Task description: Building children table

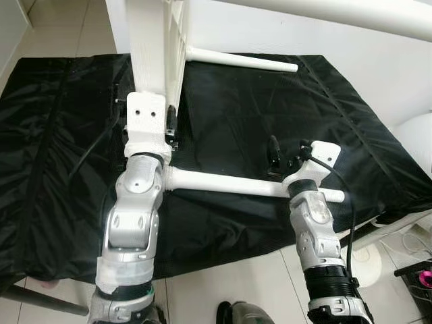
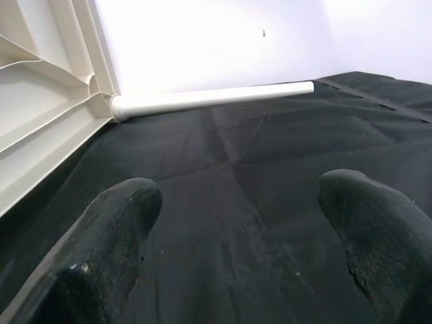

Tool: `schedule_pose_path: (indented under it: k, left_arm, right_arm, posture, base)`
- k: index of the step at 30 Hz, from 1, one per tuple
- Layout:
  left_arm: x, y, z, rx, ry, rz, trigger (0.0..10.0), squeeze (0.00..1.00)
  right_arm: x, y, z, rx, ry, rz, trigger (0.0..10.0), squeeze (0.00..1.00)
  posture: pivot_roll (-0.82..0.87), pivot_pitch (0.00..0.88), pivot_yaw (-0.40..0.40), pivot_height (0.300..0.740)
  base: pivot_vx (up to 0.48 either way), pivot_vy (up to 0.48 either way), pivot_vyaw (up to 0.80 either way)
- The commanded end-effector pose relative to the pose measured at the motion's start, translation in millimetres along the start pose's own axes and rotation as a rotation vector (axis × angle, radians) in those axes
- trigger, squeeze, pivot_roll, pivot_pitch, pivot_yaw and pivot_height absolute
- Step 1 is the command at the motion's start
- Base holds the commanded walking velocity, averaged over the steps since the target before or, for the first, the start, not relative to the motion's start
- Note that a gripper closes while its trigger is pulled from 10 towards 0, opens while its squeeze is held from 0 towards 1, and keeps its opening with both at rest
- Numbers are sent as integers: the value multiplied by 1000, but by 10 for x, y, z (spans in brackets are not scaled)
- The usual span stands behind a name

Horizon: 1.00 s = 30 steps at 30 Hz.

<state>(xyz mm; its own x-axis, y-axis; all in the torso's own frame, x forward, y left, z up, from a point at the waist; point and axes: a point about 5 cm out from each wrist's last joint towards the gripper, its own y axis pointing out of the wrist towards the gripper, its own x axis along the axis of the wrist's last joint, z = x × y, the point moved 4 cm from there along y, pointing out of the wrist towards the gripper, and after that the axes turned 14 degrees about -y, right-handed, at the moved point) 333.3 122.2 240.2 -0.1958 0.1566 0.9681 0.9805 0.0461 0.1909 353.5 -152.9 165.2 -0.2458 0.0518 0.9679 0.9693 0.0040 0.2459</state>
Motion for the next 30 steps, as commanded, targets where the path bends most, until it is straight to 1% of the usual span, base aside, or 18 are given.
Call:
schedule_pose_path:
  k: [1, 4, 8, 9, 11, 12, 13, 15, 16, 18, 24, 27, 29, 30]
  left_arm:
    - [255, -123, 555, 422, 49, -157, 0, 0]
    - [305, -180, 552, 416, 88, -179, 0, 0]
    - [311, -186, 551, 415, 93, -180, 0, 0]
    - [310, -223, 517, 395, 87, -181, 0, 0]
    - [311, -250, 492, 380, 81, -183, 0, 0]
    - [317, -281, 488, 377, 76, -186, 0, 0]
    - [317, -281, 488, 377, 76, -186, 0, 0]
    - [387, -347, 525, 395, 88, -216, 0, 0]
    - [387, -347, 525, 395, 88, -216, 0, 0]
    - [439, -395, 563, 412, 96, -234, 0, 0]
    - [467, -450, 594, 422, 102, -243, 0, 0]
    - [482, -503, 613, 424, 108, -245, 0, 0]
    - [482, -503, 613, 424, 108, -245, 0, 0]
    - [481, -530, 619, 427, 107, -245, 0, 0]
  right_arm:
    - [-54, 1, -28, 4, -11, 26, 10000, 0]
    - [-54, 9, -39, 9, -16, 28, 10000, 0]
    - [-53, 10, -42, 10, -16, 28, 10000, 0]
    - [-60, 14, -41, 15, -21, 31, 10000, 0]
    - [-66, 16, -40, 19, -24, 34, 10000, 0]
    - [-68, 18, -42, 23, -27, 35, 10000, 0]
    - [-68, 18, -42, 23, -27, 35, 10000, 0]
    - [-74, 20, -47, 25, -30, 37, 10000, 0]
    - [-74, 20, -47, 25, -30, 37, 10000, 0]
    - [-78, 23, -49, 26, -31, 39, 10000, 0]
    - [-75, 49, -44, 32, -34, 37, 10000, 0]
    - [-77, 67, -54, 35, -39, 37, 10000, 0]
    - [-77, 67, -54, 35, -39, 37, 10000, 0]
    - [-76, 73, -61, 37, -41, 37, 10000, 0]
  posture:
    - [11, 71, -73, 740]
    - [9, 75, -77, 740]
    - [9, 75, -77, 740]
    - [11, 86, -89, 740]
    - [11, 86, -89, 740]
    - [11, 91, -94, 740]
    - [11, 91, -94, 740]
    - [12, 90, -96, 740]
    - [12, 90, -96, 740]
    - [14, 91, -99, 740]
    - [16, 88, -103, 740]
    - [18, 91, -107, 740]
    - [18, 91, -107, 740]
    - [17, 94, -110, 740]
  base:
    - [0, 0, 0]
    - [0, 0, 0]
    - [0, 0, 0]
    - [0, 0, 0]
    - [0, 0, 0]
    - [0, 0, 0]
    - [0, 0, 0]
    - [0, 0, 0]
    - [0, 0, 0]
    - [0, 0, 0]
    - [0, 0, 0]
    - [0, 0, 0]
    - [0, 0, 0]
    - [0, 0, 0]
